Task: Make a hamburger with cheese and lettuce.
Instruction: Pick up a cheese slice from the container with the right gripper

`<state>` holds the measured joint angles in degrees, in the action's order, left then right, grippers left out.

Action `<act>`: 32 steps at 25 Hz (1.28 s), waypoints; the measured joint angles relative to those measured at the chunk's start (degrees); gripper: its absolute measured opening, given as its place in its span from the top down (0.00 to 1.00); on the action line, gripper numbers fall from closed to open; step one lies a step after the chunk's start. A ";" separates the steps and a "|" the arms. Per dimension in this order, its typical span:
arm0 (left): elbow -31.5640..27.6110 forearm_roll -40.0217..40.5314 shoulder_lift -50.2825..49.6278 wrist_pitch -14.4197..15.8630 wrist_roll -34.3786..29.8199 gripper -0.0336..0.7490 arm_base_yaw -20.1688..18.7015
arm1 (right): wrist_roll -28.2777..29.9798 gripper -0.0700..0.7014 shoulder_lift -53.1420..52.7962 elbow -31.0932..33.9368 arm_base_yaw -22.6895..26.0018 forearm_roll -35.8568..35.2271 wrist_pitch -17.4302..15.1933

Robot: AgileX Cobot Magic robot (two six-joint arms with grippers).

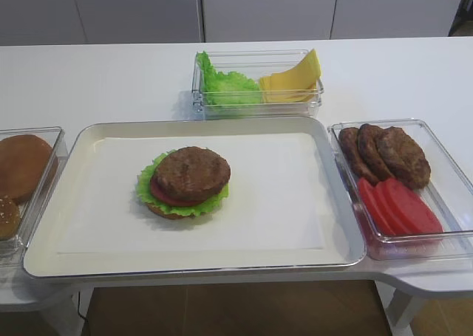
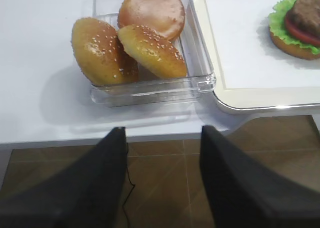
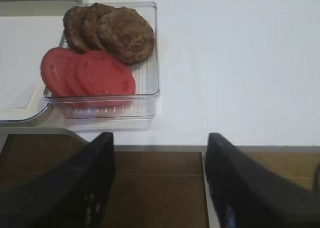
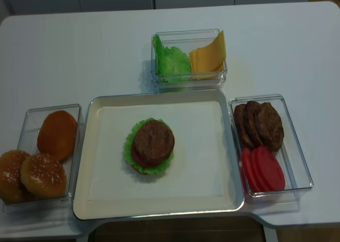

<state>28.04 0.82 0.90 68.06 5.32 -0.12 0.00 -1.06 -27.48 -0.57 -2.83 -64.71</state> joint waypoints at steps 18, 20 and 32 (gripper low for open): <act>0.00 0.00 0.00 0.00 0.00 0.50 0.00 | 0.00 0.34 0.00 0.00 0.00 0.00 0.00; 0.00 0.00 0.00 0.00 0.00 0.50 0.00 | 0.00 0.34 0.00 0.00 0.00 0.00 0.00; 0.00 0.00 0.00 0.00 0.00 0.50 0.00 | 0.00 0.34 0.00 0.00 0.00 0.00 0.00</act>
<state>28.04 0.82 0.90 68.06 5.32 -0.12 0.00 -1.06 -27.48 -0.57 -2.83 -64.71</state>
